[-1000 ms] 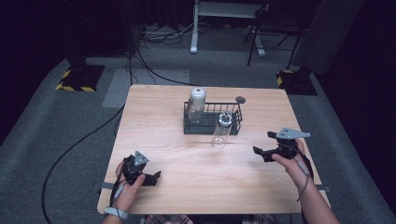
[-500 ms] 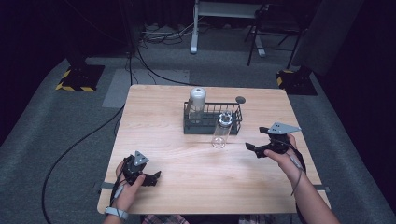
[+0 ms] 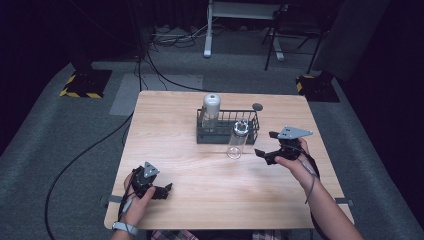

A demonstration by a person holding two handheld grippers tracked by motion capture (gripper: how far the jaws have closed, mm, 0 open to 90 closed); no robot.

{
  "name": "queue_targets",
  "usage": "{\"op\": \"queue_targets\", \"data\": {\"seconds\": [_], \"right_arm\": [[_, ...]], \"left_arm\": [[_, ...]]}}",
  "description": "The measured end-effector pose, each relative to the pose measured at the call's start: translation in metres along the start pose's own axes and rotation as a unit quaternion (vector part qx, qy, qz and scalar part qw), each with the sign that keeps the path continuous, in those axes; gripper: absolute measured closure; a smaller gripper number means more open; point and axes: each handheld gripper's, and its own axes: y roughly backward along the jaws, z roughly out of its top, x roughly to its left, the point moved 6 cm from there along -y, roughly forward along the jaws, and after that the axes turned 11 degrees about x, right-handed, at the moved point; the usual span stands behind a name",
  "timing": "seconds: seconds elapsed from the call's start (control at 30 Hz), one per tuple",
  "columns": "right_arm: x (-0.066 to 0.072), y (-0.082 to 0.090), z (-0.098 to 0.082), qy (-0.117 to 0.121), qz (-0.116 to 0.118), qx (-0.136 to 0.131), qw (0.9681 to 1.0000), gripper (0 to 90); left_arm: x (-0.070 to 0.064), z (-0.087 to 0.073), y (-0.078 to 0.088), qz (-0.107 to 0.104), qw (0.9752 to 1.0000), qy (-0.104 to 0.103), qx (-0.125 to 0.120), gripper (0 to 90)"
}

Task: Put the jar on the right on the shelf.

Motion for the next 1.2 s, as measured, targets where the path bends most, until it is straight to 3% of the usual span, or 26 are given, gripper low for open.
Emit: {"op": "queue_targets", "data": {"seconds": [1.2], "right_arm": [[0.015, -0.031, 0.03, 0.019, 0.022, -0.014, 0.9995, 6.1]], "left_arm": [[0.0, 0.0, 0.0, 0.0, 1.0, 0.0, 0.0, 0.0]]}}
